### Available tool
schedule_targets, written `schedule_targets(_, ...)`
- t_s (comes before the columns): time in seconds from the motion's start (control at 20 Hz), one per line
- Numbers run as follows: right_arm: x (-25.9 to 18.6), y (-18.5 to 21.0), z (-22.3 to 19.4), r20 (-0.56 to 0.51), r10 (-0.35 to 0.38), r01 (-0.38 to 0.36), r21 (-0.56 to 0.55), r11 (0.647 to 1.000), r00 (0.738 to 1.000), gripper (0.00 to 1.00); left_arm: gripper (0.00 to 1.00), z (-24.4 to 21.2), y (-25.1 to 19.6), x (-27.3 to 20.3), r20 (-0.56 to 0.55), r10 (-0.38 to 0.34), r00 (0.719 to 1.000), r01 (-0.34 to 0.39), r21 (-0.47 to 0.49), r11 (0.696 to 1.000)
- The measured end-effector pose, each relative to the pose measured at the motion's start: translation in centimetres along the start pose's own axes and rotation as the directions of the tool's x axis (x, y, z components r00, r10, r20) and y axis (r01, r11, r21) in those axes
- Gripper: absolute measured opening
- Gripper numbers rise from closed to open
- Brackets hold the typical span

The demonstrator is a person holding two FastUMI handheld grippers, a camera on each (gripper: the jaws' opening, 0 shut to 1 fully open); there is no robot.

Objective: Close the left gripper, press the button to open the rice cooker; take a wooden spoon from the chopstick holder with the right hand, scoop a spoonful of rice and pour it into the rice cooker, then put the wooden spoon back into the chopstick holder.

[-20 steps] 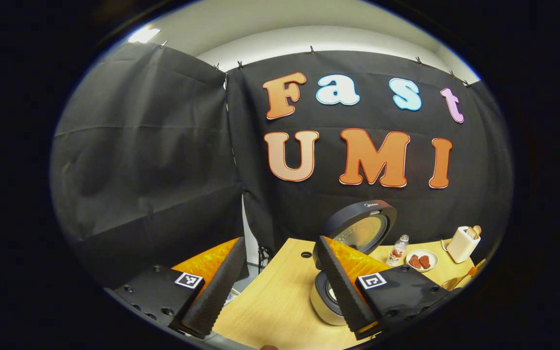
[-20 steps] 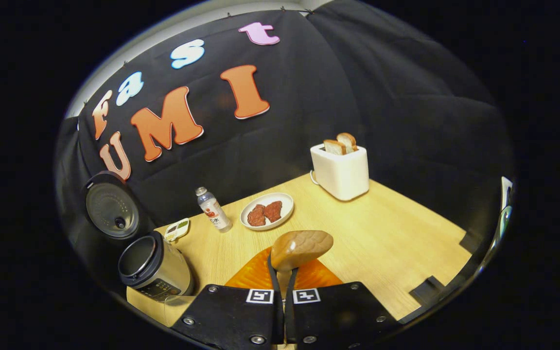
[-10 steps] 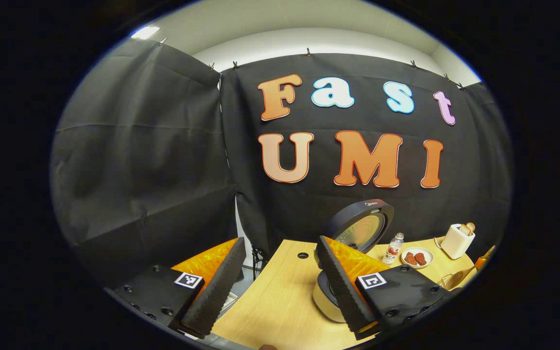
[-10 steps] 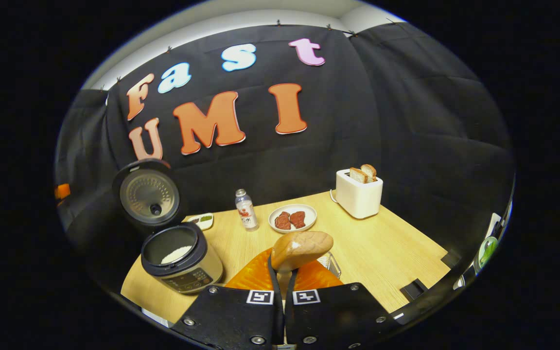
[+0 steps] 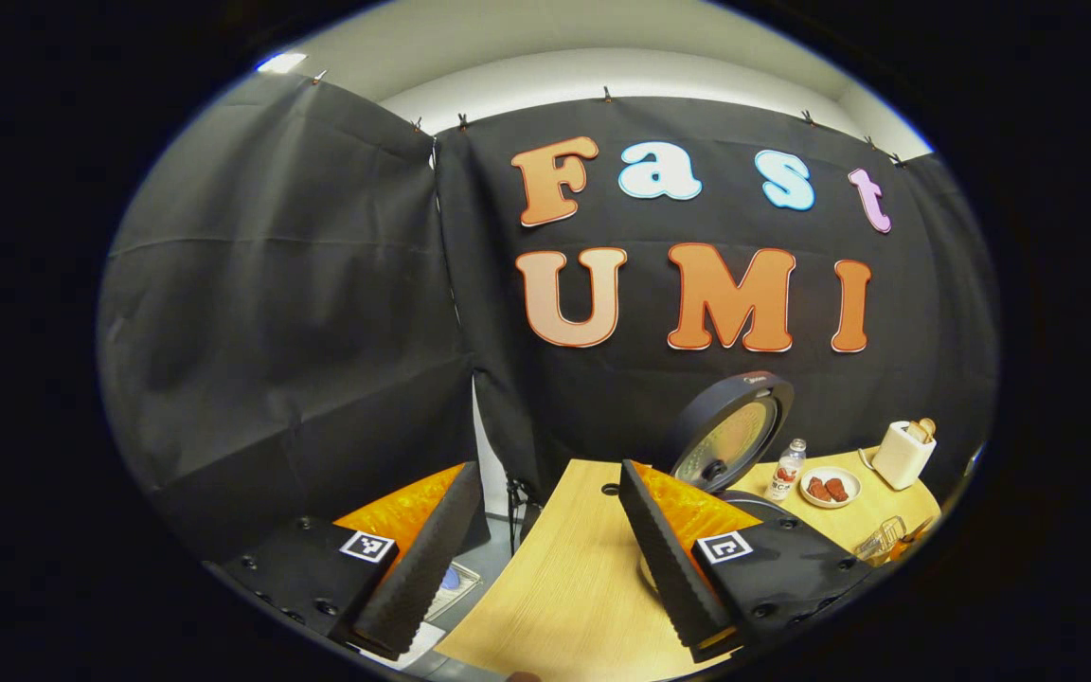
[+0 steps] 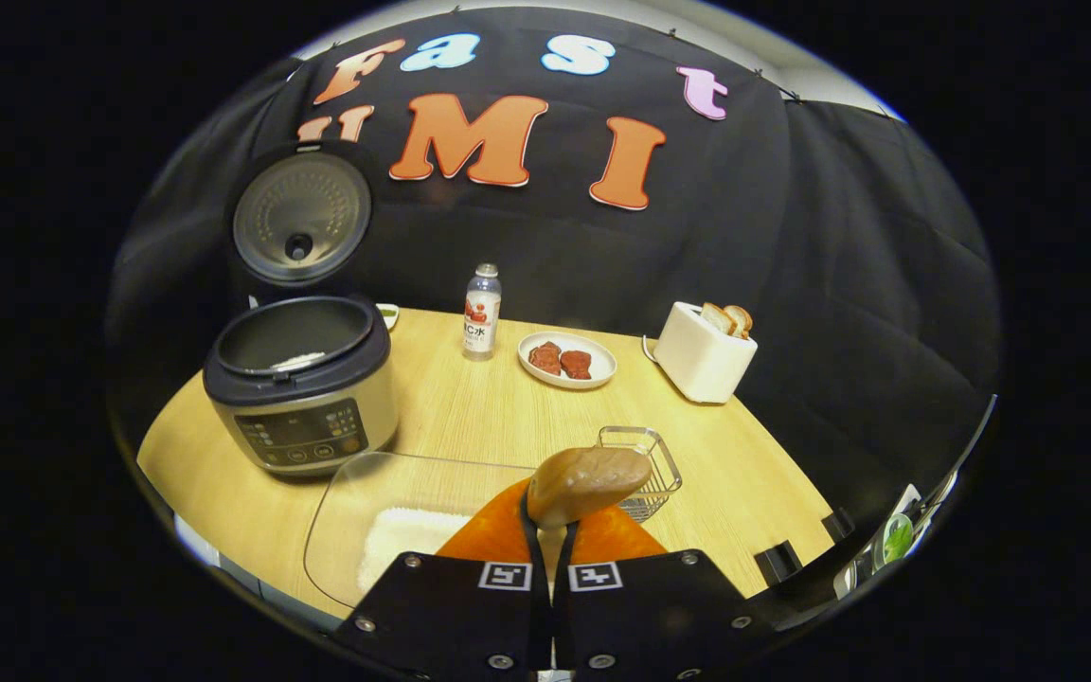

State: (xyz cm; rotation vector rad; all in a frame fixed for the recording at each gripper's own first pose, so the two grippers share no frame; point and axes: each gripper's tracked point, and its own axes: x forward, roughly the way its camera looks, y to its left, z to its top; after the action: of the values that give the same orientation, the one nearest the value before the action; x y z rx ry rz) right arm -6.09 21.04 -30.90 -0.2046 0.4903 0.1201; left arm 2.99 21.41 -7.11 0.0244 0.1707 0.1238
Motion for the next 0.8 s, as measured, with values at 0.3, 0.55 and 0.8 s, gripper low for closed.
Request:
schedule_targets(0.3,0.7,0.6,-1.4,-0.03,0.012,-0.006,0.187,0.982,0.999,0.0,1.0,-0.2,0.9,0.2,-0.007,0.004,1.0,-0.004,0.003,1.0)
schedule_targets(0.55,0.1,6.6,-1.0,-0.006,0.185,-0.166,0.413,0.895,0.983,0.0,1.0,-0.9,0.8,0.1,-0.024,0.003,1.0,-0.003,0.005,1.0)
schedule_targets(0.8,0.6,8.4,-0.8,0.026,0.225,-0.206,0.513,0.833,0.974,0.0,1.0,-1.1,0.3,0.2,-0.03,-0.008,1.0,0.008,-0.003,1.0)
